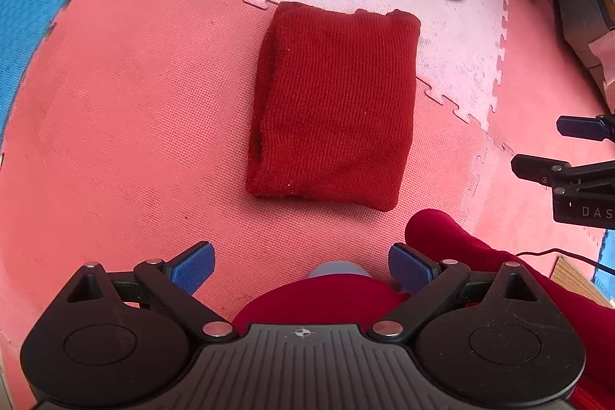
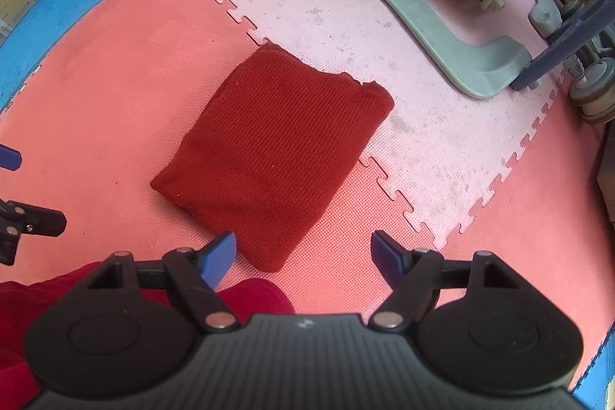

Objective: Fold clothes

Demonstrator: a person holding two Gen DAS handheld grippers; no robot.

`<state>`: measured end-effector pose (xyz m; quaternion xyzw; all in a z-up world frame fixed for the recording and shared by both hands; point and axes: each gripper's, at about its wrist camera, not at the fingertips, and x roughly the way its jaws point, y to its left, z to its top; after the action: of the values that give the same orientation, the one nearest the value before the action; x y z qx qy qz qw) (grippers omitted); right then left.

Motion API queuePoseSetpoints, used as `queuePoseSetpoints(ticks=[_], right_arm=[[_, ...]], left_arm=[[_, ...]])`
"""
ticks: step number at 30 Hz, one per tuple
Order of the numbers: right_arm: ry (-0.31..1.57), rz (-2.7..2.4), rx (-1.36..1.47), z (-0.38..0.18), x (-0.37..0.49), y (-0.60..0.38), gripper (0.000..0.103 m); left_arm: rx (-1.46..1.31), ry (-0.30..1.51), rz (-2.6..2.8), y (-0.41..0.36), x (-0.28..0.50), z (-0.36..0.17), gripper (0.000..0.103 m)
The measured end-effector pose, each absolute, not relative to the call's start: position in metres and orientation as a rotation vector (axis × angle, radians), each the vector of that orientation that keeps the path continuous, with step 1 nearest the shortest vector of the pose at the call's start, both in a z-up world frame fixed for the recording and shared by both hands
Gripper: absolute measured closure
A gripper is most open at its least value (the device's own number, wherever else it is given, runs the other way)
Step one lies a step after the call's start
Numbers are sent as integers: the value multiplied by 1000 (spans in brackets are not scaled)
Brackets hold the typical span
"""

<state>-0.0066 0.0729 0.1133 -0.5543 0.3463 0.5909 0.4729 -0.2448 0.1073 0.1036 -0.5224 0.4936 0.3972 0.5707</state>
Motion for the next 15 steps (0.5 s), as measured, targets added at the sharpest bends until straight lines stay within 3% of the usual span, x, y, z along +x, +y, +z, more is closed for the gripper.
queuePoseSetpoints(ticks=[15], right_arm=[[826, 1472, -1374, 114, -14, 78, 24]], left_arm=[[-1273, 1132, 978, 96, -264, 102, 5]])
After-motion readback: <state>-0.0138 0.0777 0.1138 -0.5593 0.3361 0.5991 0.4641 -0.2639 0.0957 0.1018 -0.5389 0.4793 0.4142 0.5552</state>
